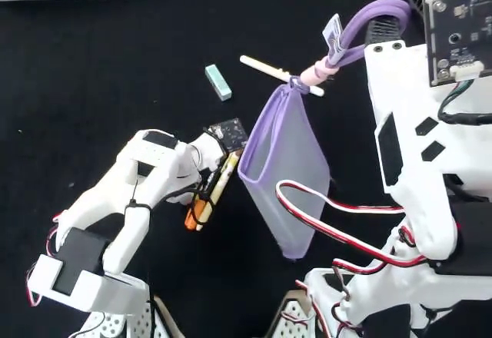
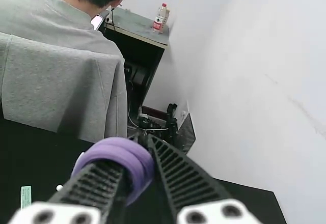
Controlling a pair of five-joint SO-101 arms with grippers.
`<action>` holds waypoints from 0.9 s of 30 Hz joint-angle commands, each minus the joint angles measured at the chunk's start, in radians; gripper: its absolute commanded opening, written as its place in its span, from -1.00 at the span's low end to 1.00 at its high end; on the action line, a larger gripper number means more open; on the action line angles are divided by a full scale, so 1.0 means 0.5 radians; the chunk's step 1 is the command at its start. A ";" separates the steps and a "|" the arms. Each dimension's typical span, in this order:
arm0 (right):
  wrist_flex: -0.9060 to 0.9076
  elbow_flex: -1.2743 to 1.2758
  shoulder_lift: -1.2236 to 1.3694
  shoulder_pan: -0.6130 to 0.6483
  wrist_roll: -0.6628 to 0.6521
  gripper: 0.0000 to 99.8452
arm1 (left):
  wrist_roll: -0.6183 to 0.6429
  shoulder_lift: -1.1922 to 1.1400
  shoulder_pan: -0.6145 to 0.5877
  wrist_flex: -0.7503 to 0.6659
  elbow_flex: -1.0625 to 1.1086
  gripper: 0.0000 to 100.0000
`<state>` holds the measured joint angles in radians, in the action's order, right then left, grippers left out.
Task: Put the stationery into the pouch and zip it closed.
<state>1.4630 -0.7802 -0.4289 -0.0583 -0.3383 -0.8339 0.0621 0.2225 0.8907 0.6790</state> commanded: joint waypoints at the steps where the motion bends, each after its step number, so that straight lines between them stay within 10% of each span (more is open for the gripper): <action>1: 0.003 -0.087 -0.002 -0.031 0.003 -0.98 | -0.021 -0.006 0.011 0.000 -0.032 -0.77; 11: 0.003 -0.091 -0.002 -0.031 0.003 -0.98 | 0.126 0.098 -0.041 -0.206 -0.112 -0.94; 27: 0.000 -0.091 -0.002 -0.031 0.003 -0.98 | 2.452 2.062 -0.272 -0.896 -0.029 -0.94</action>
<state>1.4630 -0.7802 -0.4289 -0.0583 -0.3383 0.1404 0.7618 0.0491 0.5623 0.6252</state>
